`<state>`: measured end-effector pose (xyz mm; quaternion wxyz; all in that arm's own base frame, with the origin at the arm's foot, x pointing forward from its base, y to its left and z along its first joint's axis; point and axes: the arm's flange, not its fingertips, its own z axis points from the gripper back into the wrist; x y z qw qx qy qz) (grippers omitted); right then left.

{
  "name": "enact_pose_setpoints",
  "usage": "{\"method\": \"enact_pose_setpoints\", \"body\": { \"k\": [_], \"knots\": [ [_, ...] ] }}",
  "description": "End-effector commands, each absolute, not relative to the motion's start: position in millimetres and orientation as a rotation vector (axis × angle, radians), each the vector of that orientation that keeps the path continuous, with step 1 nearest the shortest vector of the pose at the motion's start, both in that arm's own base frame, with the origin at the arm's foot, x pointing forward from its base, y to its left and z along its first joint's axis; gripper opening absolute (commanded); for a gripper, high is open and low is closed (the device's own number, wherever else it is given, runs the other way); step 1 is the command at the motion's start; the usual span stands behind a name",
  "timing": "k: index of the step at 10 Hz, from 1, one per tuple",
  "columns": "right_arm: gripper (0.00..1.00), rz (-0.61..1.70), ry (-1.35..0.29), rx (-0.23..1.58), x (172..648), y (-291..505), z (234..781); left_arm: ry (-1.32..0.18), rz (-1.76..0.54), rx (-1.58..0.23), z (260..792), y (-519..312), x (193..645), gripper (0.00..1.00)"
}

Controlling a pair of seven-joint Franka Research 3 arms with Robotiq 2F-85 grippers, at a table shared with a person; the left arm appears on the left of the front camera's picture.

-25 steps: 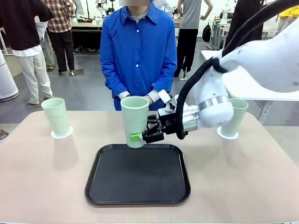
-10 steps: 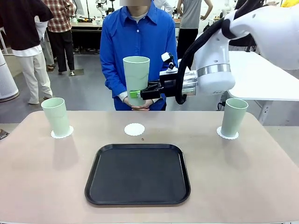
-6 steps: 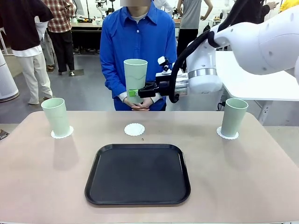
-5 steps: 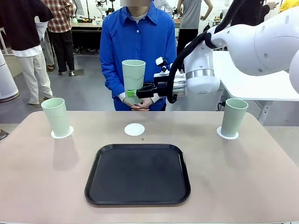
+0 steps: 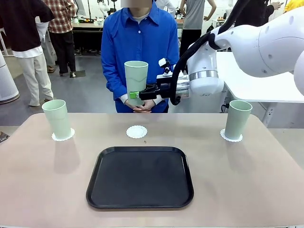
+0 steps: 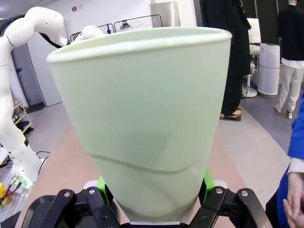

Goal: Place coasters on the table and set cups on them.
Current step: Take one Reusable plastic cup from the Flat Tray and place it on a coaster set by the human.

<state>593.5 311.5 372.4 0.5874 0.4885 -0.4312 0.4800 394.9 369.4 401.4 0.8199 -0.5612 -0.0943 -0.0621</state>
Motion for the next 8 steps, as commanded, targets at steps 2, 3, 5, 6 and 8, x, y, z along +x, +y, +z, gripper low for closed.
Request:
{"method": "enact_pose_setpoints", "body": {
  "k": [2, 3, 5, 6, 8],
  "knots": [
    [0.81, 1.346, -0.993, 1.196, 598, 303, 351, -0.202, -0.130, -1.191, 404, 369, 394, 1.00],
    [0.81, 1.371, -1.003, 1.187, 606, 301, 340, -0.202, -0.130, -1.191, 404, 369, 394, 1.00],
    [0.81, 1.394, -1.030, 1.197, 620, 299, 319, -0.202, -0.130, -1.191, 404, 369, 394, 1.00],
    [0.81, 1.378, -1.048, 1.197, 627, 299, 309, -0.202, -0.130, -1.191, 404, 369, 394, 1.00],
    [0.81, 1.364, -1.052, 1.187, 638, 306, 287, -0.202, -0.130, -1.191, 404, 369, 394, 1.00]
  ]
}}
